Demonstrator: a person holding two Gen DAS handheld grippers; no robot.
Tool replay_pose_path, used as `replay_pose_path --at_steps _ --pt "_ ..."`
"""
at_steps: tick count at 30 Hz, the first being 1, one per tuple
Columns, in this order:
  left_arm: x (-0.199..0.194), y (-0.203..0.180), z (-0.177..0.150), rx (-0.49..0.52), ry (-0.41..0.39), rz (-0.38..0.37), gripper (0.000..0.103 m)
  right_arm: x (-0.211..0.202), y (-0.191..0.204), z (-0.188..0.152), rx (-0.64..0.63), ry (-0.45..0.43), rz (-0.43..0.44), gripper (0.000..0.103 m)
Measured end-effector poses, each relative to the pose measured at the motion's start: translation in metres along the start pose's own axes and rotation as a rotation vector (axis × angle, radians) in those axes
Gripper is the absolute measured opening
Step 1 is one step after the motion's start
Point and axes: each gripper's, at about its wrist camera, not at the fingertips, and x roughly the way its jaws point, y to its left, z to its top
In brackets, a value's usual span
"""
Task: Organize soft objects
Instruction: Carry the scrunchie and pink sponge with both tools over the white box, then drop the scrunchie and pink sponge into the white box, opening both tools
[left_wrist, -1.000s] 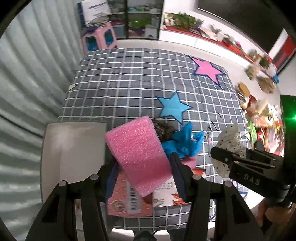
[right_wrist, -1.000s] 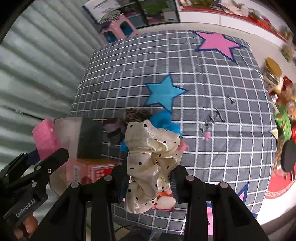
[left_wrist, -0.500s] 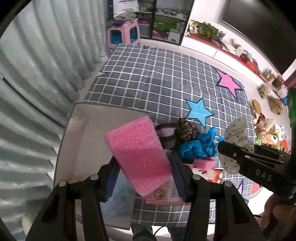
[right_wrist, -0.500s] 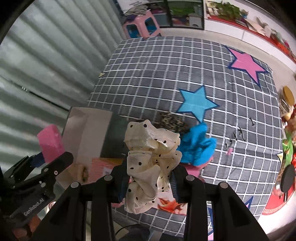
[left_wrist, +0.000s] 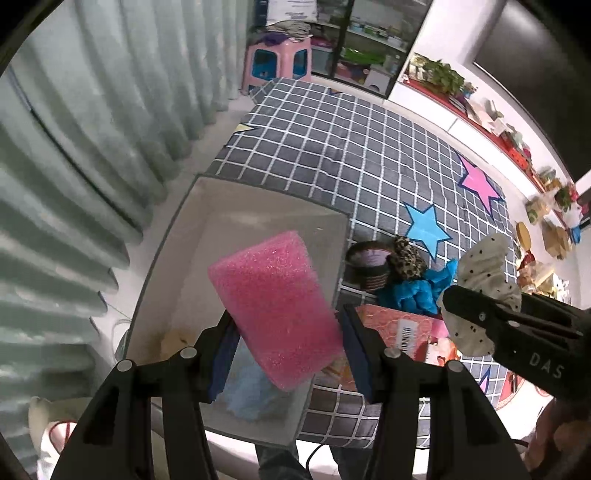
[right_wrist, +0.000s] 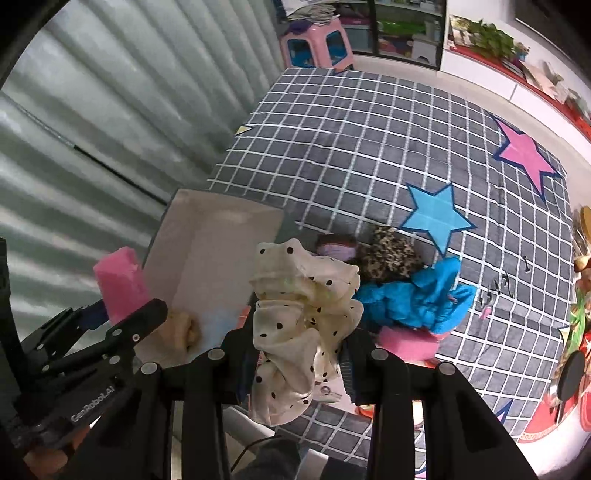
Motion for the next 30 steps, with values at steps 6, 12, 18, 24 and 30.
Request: replay_pose_path --at_steps 6,12,18,24,30 --pt "0.003 0.021 -0.002 -0.031 0.0 0.012 0.058 0.007 0.026 0.003 -0.044 0.016 -0.003 0.039" --pt "0.009 0.045 -0.008 -0.078 0.018 0.024 0.058 0.018 0.049 0.004 -0.079 0.037 0.002 0.039" --pt "0.015 0.064 -0.012 -0.108 0.036 0.033 0.058 0.028 0.068 0.006 -0.111 0.059 0.006 0.039" --pt "0.027 0.071 -0.017 -0.108 0.075 0.041 0.058 0.039 0.08 0.007 -0.125 0.084 0.008 0.039" --pt "0.035 0.074 -0.015 -0.111 0.089 0.039 0.058 0.048 0.087 0.009 -0.139 0.103 0.01 0.039"
